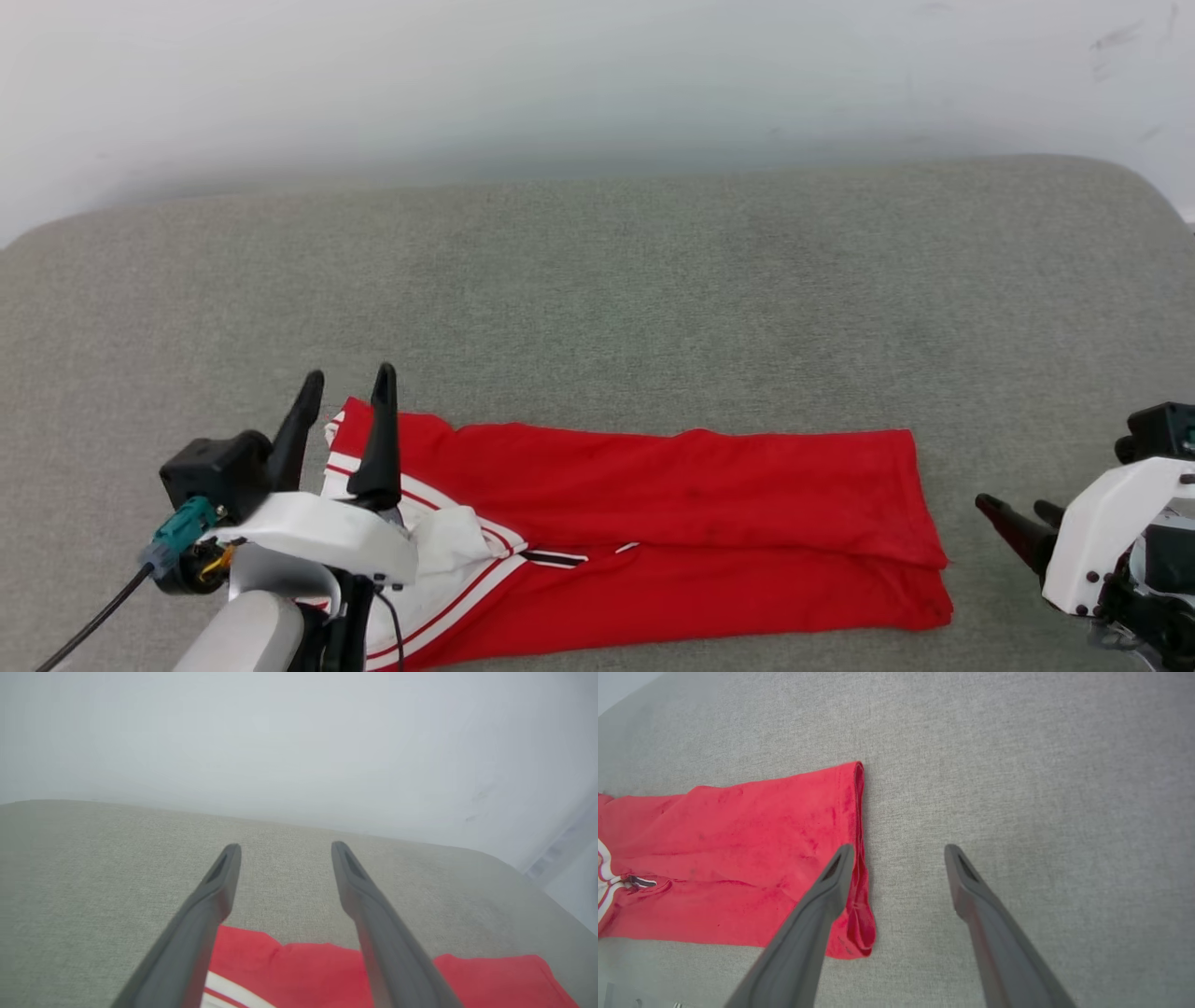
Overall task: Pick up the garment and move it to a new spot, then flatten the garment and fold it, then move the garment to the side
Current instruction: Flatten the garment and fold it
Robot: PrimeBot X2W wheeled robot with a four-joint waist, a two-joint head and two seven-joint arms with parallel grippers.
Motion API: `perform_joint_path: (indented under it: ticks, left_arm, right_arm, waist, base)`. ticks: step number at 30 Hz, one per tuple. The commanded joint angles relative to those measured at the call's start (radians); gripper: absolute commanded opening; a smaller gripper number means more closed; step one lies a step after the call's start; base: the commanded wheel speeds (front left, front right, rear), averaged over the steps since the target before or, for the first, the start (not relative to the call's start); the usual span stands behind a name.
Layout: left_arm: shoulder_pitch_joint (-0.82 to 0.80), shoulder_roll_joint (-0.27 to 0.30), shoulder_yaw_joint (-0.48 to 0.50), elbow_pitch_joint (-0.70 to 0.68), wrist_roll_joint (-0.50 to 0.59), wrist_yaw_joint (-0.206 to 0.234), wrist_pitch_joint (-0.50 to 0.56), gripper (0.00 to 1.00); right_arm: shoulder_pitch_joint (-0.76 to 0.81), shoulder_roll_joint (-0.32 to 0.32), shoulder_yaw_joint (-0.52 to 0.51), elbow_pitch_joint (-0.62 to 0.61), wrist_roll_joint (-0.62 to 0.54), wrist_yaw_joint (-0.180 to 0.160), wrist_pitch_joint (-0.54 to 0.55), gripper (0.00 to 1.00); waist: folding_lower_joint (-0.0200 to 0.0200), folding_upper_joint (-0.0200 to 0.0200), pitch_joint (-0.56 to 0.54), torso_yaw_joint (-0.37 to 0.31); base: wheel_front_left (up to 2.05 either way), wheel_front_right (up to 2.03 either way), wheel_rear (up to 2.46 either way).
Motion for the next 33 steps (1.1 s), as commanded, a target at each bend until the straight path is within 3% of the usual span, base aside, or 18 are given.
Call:
perform_joint_path:
  ticks: [1,8,16,19,33]
  left_arm:
    - [-0.012,-0.007,0.008,-0.012,0.003,0.005,-0.010,1.00]
    - [-0.003,-0.024,0.026,-0.062,0.103,0.051,-0.046,1.00]
    - [-0.013,-0.043,0.039,-0.072,0.154,0.032,-0.052,1.00]
    - [-0.007,-0.048,0.042,-0.065,0.162,0.024,-0.053,1.00]
    - [0.060,-0.027,0.034,-0.032,0.182,0.025,-0.046,1.00]
  right_arm:
    - [-0.012,0.009,-0.001,-0.002,-0.008,0.000,0.015,1.00]
    - [-0.043,0.052,-0.006,0.037,-0.031,0.000,0.099,1.00]
    - [-0.069,0.091,0.029,0.195,-0.007,0.000,0.123,1.00]
    - [-0.073,0.104,0.054,0.240,0.007,0.000,0.132,0.00]
    - [-0.115,0.021,0.094,0.194,0.013,0.000,0.060,0.00]
  waist:
    - [0.0001,0.0000,0.009,0.008]
    - [0.0001,0.0000,0.066,0.062]
    - [0.0001,0.0000,0.110,0.116]
    - [0.0001,0.0000,0.108,0.122]
    - [0.0001,0.0000,-0.002,0.054]
  base:
    - [0.00,0.00,0.00]
    - [0.00,0.00,0.00]
    - [0.00,0.00,0.00]
    - [0.00,0.00,0.00]
    - [0.00,0.00,0.00]
